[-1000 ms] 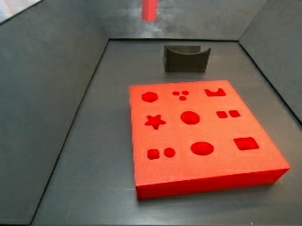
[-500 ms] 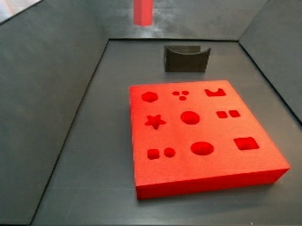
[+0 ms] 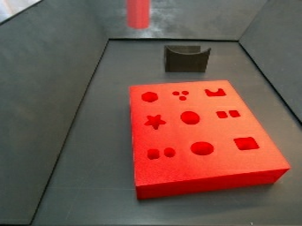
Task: Pick up the hexagon object. Move up. Move to above the board. Insert the hexagon object.
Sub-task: Insert the hexagon object.
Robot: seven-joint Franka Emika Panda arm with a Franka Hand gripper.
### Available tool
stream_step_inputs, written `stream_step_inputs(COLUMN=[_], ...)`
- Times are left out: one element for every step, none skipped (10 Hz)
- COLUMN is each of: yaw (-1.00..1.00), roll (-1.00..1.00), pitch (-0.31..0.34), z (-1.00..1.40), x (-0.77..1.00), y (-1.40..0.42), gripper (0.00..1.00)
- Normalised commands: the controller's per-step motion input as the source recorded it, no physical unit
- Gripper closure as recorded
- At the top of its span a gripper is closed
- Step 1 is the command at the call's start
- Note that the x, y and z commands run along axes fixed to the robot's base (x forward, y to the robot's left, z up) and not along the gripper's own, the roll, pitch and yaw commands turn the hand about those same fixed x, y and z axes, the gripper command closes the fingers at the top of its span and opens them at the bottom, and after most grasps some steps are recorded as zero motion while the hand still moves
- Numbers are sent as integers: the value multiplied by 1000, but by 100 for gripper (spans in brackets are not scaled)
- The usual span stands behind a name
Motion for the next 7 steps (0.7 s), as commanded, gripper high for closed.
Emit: stream_step_inputs(yaw=[17, 14, 20, 63, 40, -23, -126], roll=[39, 11, 0, 0, 1, 4, 0], pitch=[-36, -24, -50, -89, -139, -181, -247], z=[-1000, -1000, -1000, -1000, -966, -874, -591], x=[-331, -297, -249, -131, 0, 189, 317], y=[800, 800, 651, 326, 77, -97, -337], gripper=[100, 100, 100, 100, 100, 100, 100])
